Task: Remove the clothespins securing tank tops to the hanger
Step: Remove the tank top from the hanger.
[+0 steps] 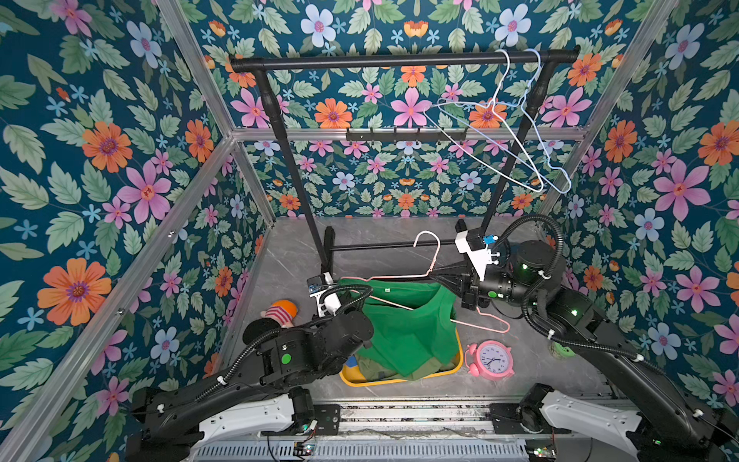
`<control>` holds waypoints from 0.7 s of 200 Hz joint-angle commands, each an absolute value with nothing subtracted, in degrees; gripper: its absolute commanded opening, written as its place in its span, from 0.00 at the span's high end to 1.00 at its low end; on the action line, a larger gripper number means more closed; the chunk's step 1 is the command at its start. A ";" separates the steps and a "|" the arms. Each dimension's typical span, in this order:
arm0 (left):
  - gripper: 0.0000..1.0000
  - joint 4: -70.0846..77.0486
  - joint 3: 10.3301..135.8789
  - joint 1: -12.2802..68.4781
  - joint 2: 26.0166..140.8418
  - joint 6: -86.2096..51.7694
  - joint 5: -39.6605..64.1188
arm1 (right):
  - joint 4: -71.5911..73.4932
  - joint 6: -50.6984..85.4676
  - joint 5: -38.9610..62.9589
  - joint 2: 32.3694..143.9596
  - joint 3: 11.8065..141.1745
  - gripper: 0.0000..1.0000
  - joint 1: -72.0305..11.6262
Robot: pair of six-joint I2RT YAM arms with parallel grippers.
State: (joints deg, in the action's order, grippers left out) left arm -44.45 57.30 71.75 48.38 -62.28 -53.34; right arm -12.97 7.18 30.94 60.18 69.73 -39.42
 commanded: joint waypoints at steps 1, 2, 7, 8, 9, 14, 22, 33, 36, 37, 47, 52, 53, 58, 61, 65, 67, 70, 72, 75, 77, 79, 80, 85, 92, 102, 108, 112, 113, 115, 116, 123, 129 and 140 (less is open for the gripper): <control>0.98 -47.72 56.73 71.81 46.63 -65.02 -53.50 | -1.60 10.87 31.09 62.70 68.93 1.00 -39.46; 0.98 -47.72 56.67 71.81 46.48 -65.03 -53.47 | -1.11 10.97 31.02 62.86 68.87 1.00 -39.46; 0.98 -47.53 56.12 71.81 45.75 -64.97 -53.24 | 0.67 11.80 30.71 63.43 68.31 1.00 -39.44; 0.98 -47.45 55.97 71.81 45.60 -64.92 -53.20 | 1.04 12.01 30.60 63.53 68.21 1.00 -39.45; 0.98 -47.37 55.80 71.81 45.47 -64.85 -53.15 | 1.36 12.11 30.51 63.63 68.12 1.00 -39.46; 0.97 -46.83 55.22 71.81 44.67 -64.42 -52.94 | 3.54 13.02 30.06 64.12 67.69 1.00 -39.46; 0.96 -45.91 54.33 71.81 43.62 -63.87 -52.65 | 6.81 14.44 29.43 64.84 66.63 1.00 -39.46; 0.94 -44.87 53.24 71.81 42.33 -63.11 -52.24 | 10.46 16.48 29.14 65.92 65.63 1.00 -39.46; 0.93 -44.51 52.95 71.81 41.95 -62.78 -52.05 | 11.20 16.98 29.34 66.41 65.57 1.00 -39.46; 0.93 -44.40 52.84 71.81 41.89 -62.68 -51.99 | 11.35 17.19 29.48 66.47 65.61 1.00 -39.46; 0.90 -43.56 52.56 71.81 41.17 -61.58 -51.26 | 12.21 18.45 31.12 67.88 66.09 1.00 -39.40; 0.88 -43.43 52.56 71.81 41.01 -61.01 -51.01 | 11.75 18.78 32.09 68.40 66.62 1.00 -39.46; 0.88 -43.36 52.56 71.81 40.98 -60.92 -50.95 | 11.63 18.79 32.21 68.44 66.71 1.00 -39.46; 0.85 -43.37 52.67 71.81 40.85 -60.45 -50.70 | 11.09 18.81 32.78 68.77 67.02 1.00 -39.42; 0.83 -43.39 52.85 71.81 40.80 -60.13 -50.51 | 10.88 18.92 33.00 68.81 67.01 1.00 -39.40; 0.80 -43.52 53.05 71.85 40.72 -59.75 -50.27 | 10.81 19.09 33.17 68.63 66.78 1.00 -39.44; 0.79 -43.62 53.19 71.82 40.70 -59.63 -50.16 | 10.75 19.14 33.14 68.51 66.64 1.00 -39.41; 0.76 -43.76 53.36 71.79 40.72 -59.45 -50.04 | 10.54 19.16 33.03 68.24 66.44 1.00 -39.43; 0.74 -43.94 53.53 71.80 40.70 -59.38 -50.02 | 10.43 19.18 32.87 68.10 66.25 1.00 -39.46; 0.71 -44.32 53.78 71.85 40.69 -59.26 -50.01 | 10.10 19.12 32.53 67.85 65.96 1.00 -39.46; 0.68 -44.54 53.87 71.82 40.69 -59.24 -50.01 | 9.93 19.11 32.35 67.68 65.86 1.00 -39.46; 0.66 -44.86 54.07 71.81 40.69 -59.31 -50.01 | 9.76 18.99 32.23 67.50 65.73 1.00 -39.46; 0.65 -44.98 54.15 71.81 40.74 -59.27 -50.01 | 9.58 18.99 32.16 67.41 65.69 1.00 -39.46; 0.60 -45.64 54.59 71.81 40.69 -59.19 -50.03 | 8.77 18.53 31.98 67.10 65.49 1.00 -39.44; 0.56 -46.34 55.20 71.81 40.61 -59.02 -50.09 | 7.12 17.63 31.66 66.63 65.60 1.00 -39.46; 0.51 -47.22 55.98 71.84 40.40 -58.49 -50.02 | 5.34 16.81 31.64 66.24 65.74 1.00 -39.43; 0.49 -47.57 56.43 71.81 40.11 -58.09 -49.81 | 4.30 16.33 32.09 66.14 66.02 1.00 -39.44; 0.48 -47.90 56.90 71.81 40.01 -58.05 -49.61 | 3.54 16.04 32.54 66.15 66.28 1.00 -39.45; 0.48 -47.99 57.02 71.76 39.96 -57.99 -49.59 | 3.31 15.98 32.62 66.12 66.36 1.00 -39.41; 0.47 -48.12 57.28 71.80 39.87 -57.83 -49.57 | 2.98 15.73 32.79 66.12 66.53 1.00 -39.41; 0.47 -48.14 57.38 71.80 39.84 -57.74 -49.53 | 2.81 15.69 32.92 66.11 66.58 1.00 -39.43; 0.46 -48.16 58.38 71.81 39.58 -56.56 -49.17 | 1.84 15.27 33.49 66.21 67.15 1.00 -39.46; 0.45 -48.16 59.37 71.83 39.39 -55.09 -48.65 | 1.25 14.96 33.94 66.36 67.46 1.00 -39.46; 0.45 -47.81 61.64 71.81 39.31 -51.58 -47.18 | 0.30 14.28 34.47 66.43 67.95 1.00 -39.41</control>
State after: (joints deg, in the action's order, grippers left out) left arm -46.89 58.46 71.75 39.72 -57.69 -48.77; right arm 2.02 16.25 32.36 66.43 66.78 -39.42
